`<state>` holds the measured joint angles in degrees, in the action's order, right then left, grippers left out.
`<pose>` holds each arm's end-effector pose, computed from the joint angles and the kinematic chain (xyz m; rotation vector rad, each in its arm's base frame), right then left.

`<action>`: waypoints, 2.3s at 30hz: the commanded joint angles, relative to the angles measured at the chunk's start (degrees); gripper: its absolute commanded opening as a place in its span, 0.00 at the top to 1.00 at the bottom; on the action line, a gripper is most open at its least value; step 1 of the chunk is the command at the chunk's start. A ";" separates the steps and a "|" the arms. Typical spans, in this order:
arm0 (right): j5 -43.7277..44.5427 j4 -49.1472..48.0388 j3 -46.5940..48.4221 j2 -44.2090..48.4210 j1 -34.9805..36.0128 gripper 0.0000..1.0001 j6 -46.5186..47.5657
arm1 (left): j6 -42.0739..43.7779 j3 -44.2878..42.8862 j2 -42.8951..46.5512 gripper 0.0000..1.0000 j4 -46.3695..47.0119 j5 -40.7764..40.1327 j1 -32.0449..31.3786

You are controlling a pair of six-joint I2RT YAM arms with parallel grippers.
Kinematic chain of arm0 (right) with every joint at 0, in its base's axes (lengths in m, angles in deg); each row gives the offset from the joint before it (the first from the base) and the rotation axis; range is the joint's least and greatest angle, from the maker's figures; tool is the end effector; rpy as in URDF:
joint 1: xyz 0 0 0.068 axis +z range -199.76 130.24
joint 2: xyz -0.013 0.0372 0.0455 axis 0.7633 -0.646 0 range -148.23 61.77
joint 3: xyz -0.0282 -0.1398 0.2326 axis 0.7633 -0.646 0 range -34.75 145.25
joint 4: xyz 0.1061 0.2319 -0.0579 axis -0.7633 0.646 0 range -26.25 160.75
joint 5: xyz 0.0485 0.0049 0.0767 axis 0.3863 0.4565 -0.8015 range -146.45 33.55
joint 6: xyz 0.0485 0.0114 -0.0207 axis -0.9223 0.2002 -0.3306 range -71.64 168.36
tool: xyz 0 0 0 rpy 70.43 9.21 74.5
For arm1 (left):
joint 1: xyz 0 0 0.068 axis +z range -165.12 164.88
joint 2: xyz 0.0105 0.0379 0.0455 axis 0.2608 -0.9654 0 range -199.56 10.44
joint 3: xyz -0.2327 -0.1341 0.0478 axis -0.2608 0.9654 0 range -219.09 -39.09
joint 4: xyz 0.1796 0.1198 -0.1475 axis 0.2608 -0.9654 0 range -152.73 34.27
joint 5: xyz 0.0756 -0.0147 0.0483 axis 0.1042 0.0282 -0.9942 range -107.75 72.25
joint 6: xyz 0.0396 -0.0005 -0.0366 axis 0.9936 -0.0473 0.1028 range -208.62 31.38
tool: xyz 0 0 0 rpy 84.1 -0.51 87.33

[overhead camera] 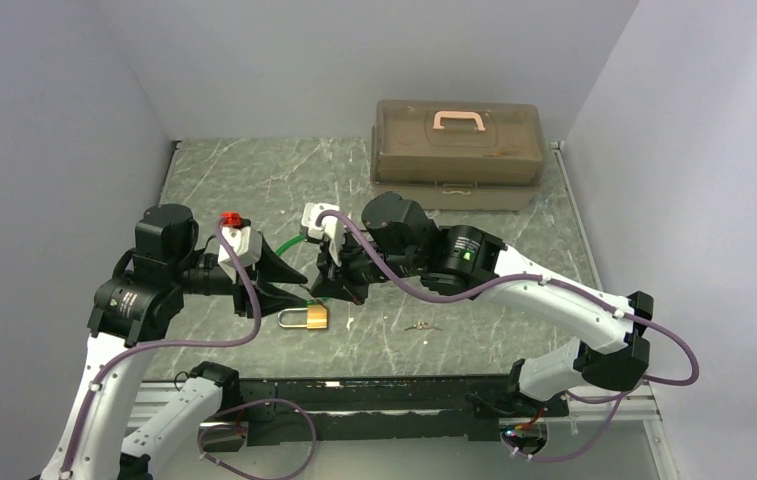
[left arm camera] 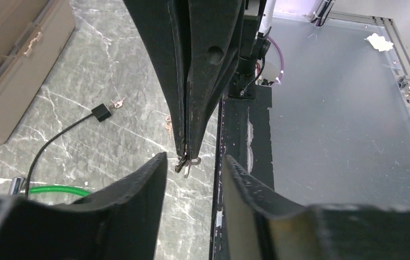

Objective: Unlock with the key
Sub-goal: Pick up the key from the center of the board.

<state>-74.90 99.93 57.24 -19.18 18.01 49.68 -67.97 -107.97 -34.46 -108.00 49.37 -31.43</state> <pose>0.1048 0.2866 0.4342 -1.3947 1.6367 1.0354 0.0963 -0.0623 0.4126 1.2283 1.4588 -1.1351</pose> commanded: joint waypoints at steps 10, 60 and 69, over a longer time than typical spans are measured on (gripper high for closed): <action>0.88 -1.56 3.61 -0.13 1.22 1.00 0.38 | -0.36 -2.58 -2.12 1.00 -1.78 1.77 -0.01; -21.83 -47.76 -26.07 11.71 -8.96 0.55 -23.99 | -10.75 -5.05 -1.07 1.00 5.32 4.60 0.12; -22.50 -49.71 -27.30 10.64 -8.97 0.61 -25.22 | -12.47 -5.47 -0.97 1.00 6.69 5.38 0.41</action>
<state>-95.95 55.08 30.05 -8.03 9.00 25.74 -78.81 -111.27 -35.73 -103.78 52.47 -31.41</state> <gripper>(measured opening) 0.407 0.014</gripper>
